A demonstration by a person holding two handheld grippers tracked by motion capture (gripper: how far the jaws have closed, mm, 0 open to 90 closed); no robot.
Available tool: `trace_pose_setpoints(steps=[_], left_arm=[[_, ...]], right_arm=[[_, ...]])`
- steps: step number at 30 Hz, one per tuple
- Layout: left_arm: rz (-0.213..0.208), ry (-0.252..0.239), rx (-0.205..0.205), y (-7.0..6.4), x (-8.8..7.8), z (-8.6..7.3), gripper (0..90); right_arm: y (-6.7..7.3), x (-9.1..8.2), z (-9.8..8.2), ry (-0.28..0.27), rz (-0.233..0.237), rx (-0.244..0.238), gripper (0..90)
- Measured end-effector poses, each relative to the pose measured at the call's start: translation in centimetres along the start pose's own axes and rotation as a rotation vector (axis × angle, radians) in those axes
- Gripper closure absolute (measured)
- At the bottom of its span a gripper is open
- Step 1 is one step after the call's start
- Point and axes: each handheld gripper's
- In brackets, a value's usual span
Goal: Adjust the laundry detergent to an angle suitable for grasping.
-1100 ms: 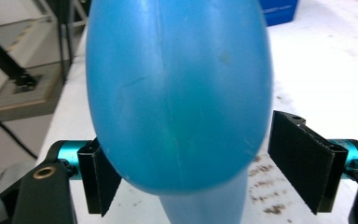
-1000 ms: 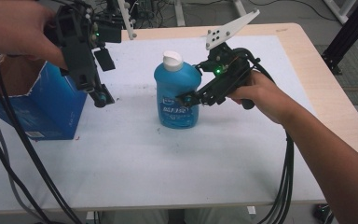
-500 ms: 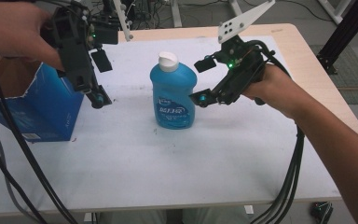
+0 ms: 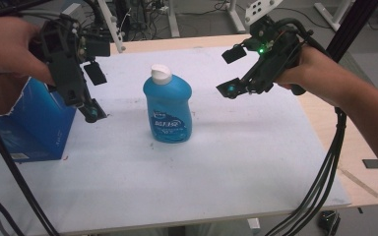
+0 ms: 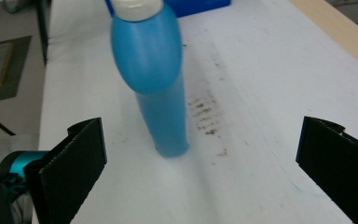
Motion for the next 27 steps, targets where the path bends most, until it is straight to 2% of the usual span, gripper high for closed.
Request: trace_pose_setpoints(steps=[4, 9, 13, 15, 18, 22, 24, 27], left_arm=[[0.003, -0.002, -0.002, 0.2, 0.1, 0.2, 5.9], [0.004, -0.009, -0.003, 0.3, 0.1, 0.4, 5.9], [0.007, -0.01, 0.0, 0.5, 0.0, 0.6, 5.9], [0.008, -0.012, -0.002, 0.7, -0.1, 0.7, 5.9], [0.012, -0.015, -0.001, 0.9, -0.3, 0.9, 5.9], [0.023, -0.029, -0.005, 1.6, -0.6, 1.1, 5.9], [0.032, -0.036, -0.003, 2.1, -0.8, 1.1, 5.9], [0.036, -0.061, -0.005, 2.8, -1.1, 1.0, 5.9]], right_arm=[[-0.3, -1.4, -0.2, 0.016, -0.029, 0.035, 0.7], [-0.9, -2.7, -0.8, 0.072, -0.066, 0.128, 0.8], [-0.8, -3.8, -1.1, 0.145, -0.055, 0.174, 0.8], [-0.7, -4.2, -1.1, 0.196, -0.046, 0.216, 0.9], [-0.3, -4.7, -1.3, 0.278, -0.078, 0.237, 1.1], [0.1, -5.1, -1.9, 0.37, -0.012, 0.281, 1.2], [0.5, -5.3, -2.2, 0.398, -0.007, 0.298, 1.2], [1.1, -5.6, -2.4, 0.422, -0.02, 0.28, 1.2]])
Point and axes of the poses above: each handheld gripper's, and its own axes: x roughly forward along the jaws, z roughly out of its top, y roughly to its left, and after that the axes turned 8 degrees about z, right-handed
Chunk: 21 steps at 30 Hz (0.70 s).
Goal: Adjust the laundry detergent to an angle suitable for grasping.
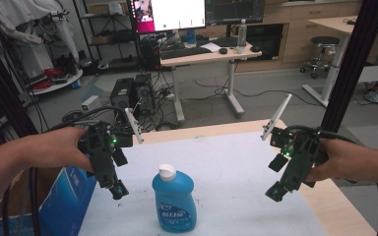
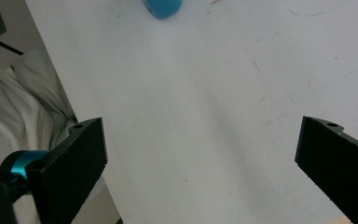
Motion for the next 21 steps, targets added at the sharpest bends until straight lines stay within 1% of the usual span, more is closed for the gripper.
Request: trace_pose_setpoints(steps=[1, 4, 6, 8, 11, 12, 14, 17, 19, 21], left_arm=[[0.003, -0.01, -0.003, 0.2, 0.0, 0.0, 5.9], [0.021, -0.025, 0.011, 0.7, -0.2, 0.0, 5.9], [0.031, -0.033, 0.01, 1.1, -0.2, 0.0, 5.9], [0.032, -0.038, 0.014, 1.3, -0.1, 0.1, 5.9], [0.042, -0.032, 0.02, 1.7, 0.1, 0.1, 5.9], [0.042, -0.028, 0.015, 1.9, 0.2, 0.1, 5.9], [0.052, -0.018, 0.014, 2.2, 0.3, 0.2, 5.9], [0.049, -0.019, 0.01, 2.3, 0.3, 0.3, 5.9], [0.046, -0.01, 0.012, 2.4, 0.3, 0.4, 5.9], [0.058, -0.003, 0.009, 2.5, 0.2, 0.4, 5.9]], right_arm=[[0.2, -0.1, -0.2, 0.008, -0.005, -0.007, 1.2], [1.0, -0.1, -0.5, 0.035, -0.026, -0.019, 1.2], [1.4, 0.0, -0.6, 0.044, -0.031, -0.033, 1.3], [1.6, 0.0, -0.7, 0.056, -0.037, -0.033, 1.3], [1.9, 0.2, -0.9, 0.079, -0.032, -0.036, 1.2], [2.0, 0.3, -1.0, 0.085, -0.03, -0.035, 1.2], [2.2, 0.3, -1.1, 0.086, -0.031, -0.039, 1.3], [2.4, 0.3, -1.4, 0.086, -0.032, -0.041, 1.3], [2.4, 0.4, -1.5, 0.088, -0.031, -0.045, 1.3], [2.5, 0.5, -1.5, 0.091, -0.032, -0.051, 1.3]])
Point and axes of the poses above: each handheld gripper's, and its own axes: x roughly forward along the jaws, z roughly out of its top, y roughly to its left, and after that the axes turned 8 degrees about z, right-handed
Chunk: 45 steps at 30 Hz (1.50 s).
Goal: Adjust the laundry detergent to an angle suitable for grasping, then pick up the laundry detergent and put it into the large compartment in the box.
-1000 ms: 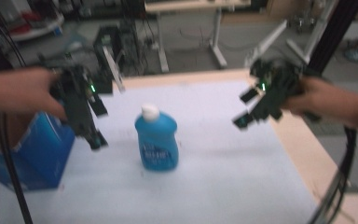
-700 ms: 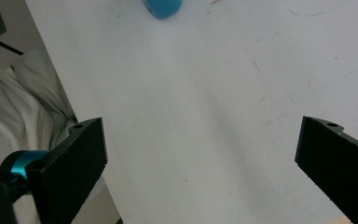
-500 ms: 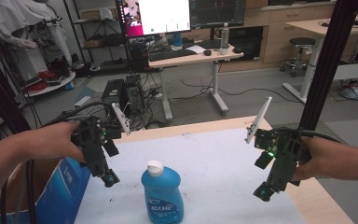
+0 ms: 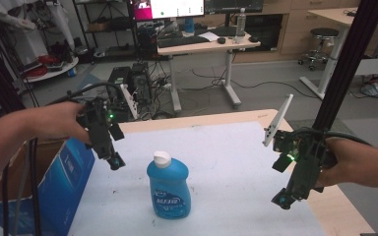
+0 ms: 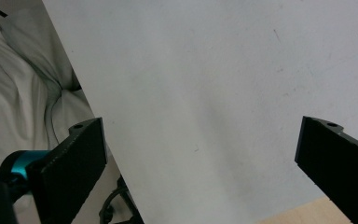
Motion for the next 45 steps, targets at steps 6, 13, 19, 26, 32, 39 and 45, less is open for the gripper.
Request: trace_pose_setpoints(steps=[6, 13, 19, 26, 32, 39, 45], left_arm=[[0.012, 0.012, -0.001, 0.4, -0.1, 0.1, 5.9], [0.021, 0.0, 0.03, 0.5, -0.4, 0.9, 5.9], [0.02, -0.009, 0.062, 0.3, -1.1, 1.6, 5.9], [0.009, 0.004, 0.045, 0.5, -0.8, 1.5, 5.9], [0.003, 0.009, 0.039, 0.7, -0.8, 1.4, 5.9], [0.001, -0.008, 0.033, 0.7, -1.1, 1.2, 5.9], [-0.002, -0.02, 0.045, 0.4, -1.4, 1.2, 5.9]], right_arm=[[0.4, 0.0, 0.2, -0.003, 0.001, -0.01, 1.3], [0.4, -0.1, 0.0, -0.003, 0.007, -0.007, 1.3], [0.4, -0.2, 0.0, -0.008, 0.008, -0.019, 1.4], [0.4, 0.1, 0.3, 0.003, 0.012, -0.031, 1.4], [0.2, 0.3, 0.4, 0.013, 0.016, -0.034, 1.4], [0.4, 0.3, 0.5, 0.001, 0.013, -0.045, 1.4], [0.3, 0.3, 0.4, 0.001, 0.011, -0.048, 1.4]])
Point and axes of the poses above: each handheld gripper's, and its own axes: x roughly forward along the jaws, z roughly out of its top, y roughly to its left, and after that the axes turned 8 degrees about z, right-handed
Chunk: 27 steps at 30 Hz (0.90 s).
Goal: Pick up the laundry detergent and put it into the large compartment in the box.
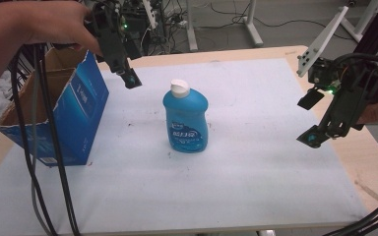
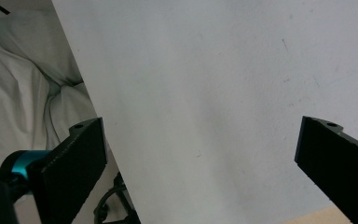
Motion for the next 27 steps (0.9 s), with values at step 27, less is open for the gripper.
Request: trace_pose_setpoints(steps=[27], left_arm=[[-0.033, -0.043, 0.137, -4.1, -1.1, 3.8, 5.8]], right_arm=[[-0.3, 0.3, 0.4, 0.002, 0.004, -0.002, 1.4]])
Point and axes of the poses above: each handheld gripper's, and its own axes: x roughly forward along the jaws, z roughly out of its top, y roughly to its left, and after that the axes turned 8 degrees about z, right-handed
